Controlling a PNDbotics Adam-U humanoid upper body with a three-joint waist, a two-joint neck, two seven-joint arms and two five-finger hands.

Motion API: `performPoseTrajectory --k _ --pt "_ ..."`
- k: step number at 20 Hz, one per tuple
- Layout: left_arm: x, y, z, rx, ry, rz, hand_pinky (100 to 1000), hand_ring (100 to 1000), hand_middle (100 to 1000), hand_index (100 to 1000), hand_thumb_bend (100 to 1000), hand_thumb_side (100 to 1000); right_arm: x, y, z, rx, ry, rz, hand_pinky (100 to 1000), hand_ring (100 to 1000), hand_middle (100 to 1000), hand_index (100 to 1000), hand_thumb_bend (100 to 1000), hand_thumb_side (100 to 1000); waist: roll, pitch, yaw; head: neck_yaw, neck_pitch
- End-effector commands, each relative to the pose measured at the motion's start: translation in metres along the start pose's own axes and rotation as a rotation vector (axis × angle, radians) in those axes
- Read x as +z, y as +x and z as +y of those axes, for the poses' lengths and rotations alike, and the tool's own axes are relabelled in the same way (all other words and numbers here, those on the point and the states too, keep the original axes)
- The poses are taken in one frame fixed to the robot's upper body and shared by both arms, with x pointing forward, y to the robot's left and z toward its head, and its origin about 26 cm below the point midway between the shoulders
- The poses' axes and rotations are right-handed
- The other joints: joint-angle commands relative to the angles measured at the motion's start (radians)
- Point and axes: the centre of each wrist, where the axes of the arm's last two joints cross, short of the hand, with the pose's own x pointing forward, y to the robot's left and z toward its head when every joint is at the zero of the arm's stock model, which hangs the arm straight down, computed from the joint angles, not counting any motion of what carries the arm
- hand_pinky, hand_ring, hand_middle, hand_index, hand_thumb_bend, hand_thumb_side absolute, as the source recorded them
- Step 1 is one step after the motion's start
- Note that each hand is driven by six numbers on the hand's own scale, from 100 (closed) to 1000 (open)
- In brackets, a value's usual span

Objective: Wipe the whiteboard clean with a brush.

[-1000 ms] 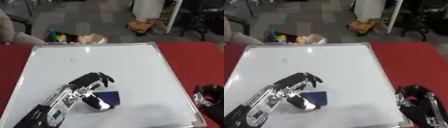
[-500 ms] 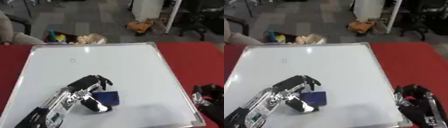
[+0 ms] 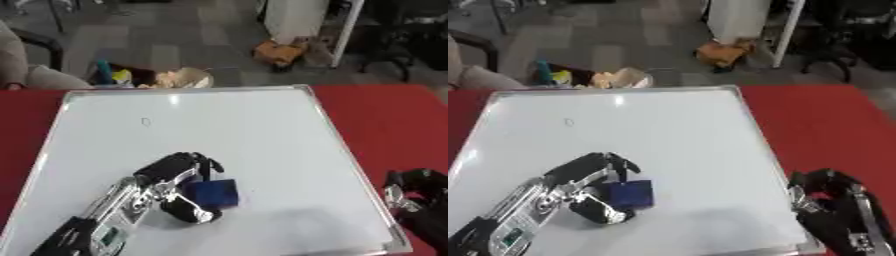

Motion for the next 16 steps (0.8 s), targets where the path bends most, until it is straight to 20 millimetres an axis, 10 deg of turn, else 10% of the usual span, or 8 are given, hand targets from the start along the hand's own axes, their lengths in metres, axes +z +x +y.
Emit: performPoseTrajectory --k 1,16 --pt "0.0029 -0.0025 0.0098 -0.023 0.021 0.01 314 691 515 822 457 254 -0.0011 0.0069 -0.0026 0.004 0.002 -0.023 171 467 357 483 100 100 -0.001 -0.016 -0.001 -0.002 -0.009" --pt "0.0071 -0.0056 0.0167 -0.016 0.092 0.036 290 671 496 809 444 263 -0.0012 0.007 -0.0029 0.006 0.003 -0.024 171 467 358 483 100 100 -0.002 -0.017 0.003 -0.005 -0.013"
